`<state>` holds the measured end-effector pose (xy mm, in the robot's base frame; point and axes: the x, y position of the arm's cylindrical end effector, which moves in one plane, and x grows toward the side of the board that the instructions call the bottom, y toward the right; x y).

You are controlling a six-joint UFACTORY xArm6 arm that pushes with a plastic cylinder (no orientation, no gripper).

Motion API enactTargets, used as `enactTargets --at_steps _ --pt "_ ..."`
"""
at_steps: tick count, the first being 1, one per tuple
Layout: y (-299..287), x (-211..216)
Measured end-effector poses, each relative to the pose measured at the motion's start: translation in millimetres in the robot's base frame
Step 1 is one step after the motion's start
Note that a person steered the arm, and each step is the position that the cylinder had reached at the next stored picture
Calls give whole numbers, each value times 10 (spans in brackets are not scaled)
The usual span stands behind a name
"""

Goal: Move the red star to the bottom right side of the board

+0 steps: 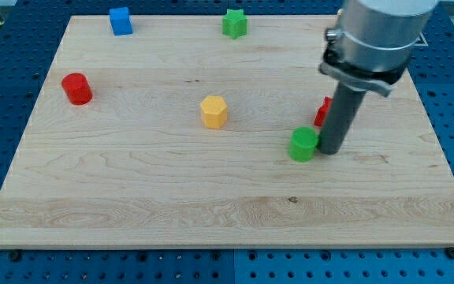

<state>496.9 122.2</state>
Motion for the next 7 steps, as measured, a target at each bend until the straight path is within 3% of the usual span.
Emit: enactTargets --at_steps 1,4,7 --pt "-322 -149" --pt "-206 -715" --pt "474 -313"
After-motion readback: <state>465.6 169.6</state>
